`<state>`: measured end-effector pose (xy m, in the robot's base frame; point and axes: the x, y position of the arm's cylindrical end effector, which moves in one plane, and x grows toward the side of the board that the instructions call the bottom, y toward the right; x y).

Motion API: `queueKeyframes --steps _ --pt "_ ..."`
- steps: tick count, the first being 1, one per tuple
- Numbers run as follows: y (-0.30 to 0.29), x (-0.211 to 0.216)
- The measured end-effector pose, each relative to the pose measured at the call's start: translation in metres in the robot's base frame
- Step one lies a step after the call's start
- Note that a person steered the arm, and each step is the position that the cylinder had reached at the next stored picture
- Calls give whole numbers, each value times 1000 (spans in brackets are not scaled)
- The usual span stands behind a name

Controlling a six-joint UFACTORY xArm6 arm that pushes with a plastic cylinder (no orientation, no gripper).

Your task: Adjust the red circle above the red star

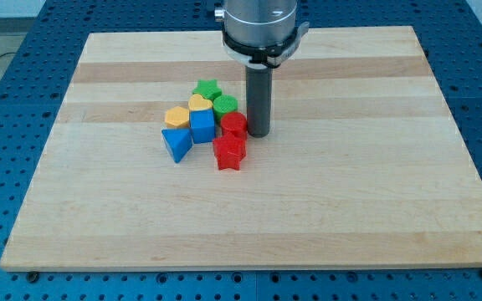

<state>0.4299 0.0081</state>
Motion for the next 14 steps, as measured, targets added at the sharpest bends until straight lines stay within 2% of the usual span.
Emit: queueKeyframes --steps 2,3,4,7,9,10,11,13,14 --pt "30 66" --pt "1 88" --pt "-38 89" --pt "-54 63" --pt "-33 107" --pt "17 100" --pt "50 62" --pt "25 11" --pt "-5 12"
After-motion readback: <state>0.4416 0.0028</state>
